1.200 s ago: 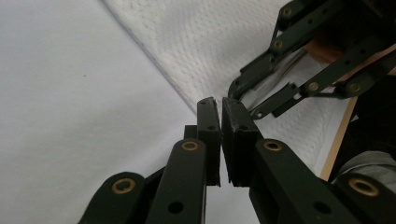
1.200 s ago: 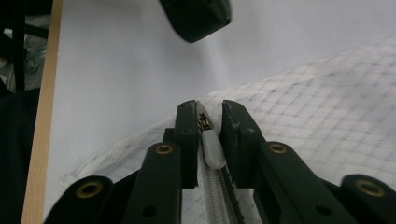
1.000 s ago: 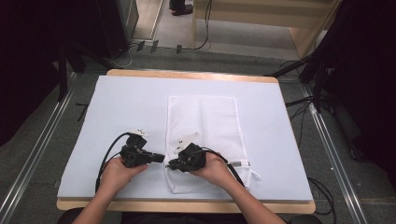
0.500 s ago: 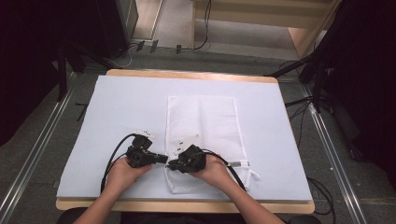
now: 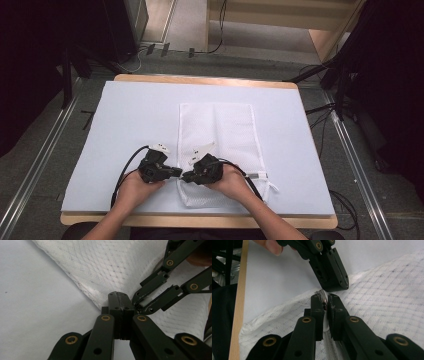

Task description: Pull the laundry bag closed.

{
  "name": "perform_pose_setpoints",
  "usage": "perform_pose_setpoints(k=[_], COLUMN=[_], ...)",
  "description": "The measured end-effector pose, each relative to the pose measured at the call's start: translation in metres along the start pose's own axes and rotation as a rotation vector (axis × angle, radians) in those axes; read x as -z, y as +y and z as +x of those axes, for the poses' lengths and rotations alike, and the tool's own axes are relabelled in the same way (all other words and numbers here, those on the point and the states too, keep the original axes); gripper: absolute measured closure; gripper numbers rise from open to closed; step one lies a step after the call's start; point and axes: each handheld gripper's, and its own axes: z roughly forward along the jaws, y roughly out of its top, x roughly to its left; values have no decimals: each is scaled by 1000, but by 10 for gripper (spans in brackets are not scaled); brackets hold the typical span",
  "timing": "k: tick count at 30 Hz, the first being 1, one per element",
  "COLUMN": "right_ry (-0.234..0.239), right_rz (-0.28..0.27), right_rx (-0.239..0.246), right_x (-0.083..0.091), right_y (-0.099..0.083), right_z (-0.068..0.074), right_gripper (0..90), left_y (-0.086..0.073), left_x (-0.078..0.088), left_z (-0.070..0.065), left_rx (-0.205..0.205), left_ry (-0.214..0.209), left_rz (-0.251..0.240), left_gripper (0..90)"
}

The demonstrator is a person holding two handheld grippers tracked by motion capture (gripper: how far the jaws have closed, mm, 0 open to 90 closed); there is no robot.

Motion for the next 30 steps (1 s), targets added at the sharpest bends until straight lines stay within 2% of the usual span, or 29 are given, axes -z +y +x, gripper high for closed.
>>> perform_pose_setpoints(k=[11, 15, 22, 26, 27, 28, 29, 30], right_ry=[1, 4, 3, 14, 6, 6, 23, 23], right_rz=[12, 16, 17, -2, -7, -7, -20, -20], right_rx=[1, -11, -20, -45, -18, -18, -45, -45], right_x=[5, 10, 11, 7, 5, 5, 5, 5], right_y=[-2, -6, -6, -6, -6, -6, -7, -7], right_z=[-2, -5, -4, -8, -5, -5, -7, -7], right_gripper=[863, 889, 888, 872, 846, 846, 824, 824], left_y=[0, -1, 0, 0, 0, 0, -1, 0], left_x=[0, 0, 0, 0, 0, 0, 0, 1], left_z=[-1, 0, 0, 0, 0, 0, 1, 1], left_rx=[-5, -2, -2, 1, 3, 3, 6, 9], left_ry=[3, -2, -4, 0, -3, -3, -6, -9], left_rz=[-2, -3, -3, -2, -1, -1, -2, 0], left_gripper=[900, 900, 900, 900, 900, 900, 900, 900])
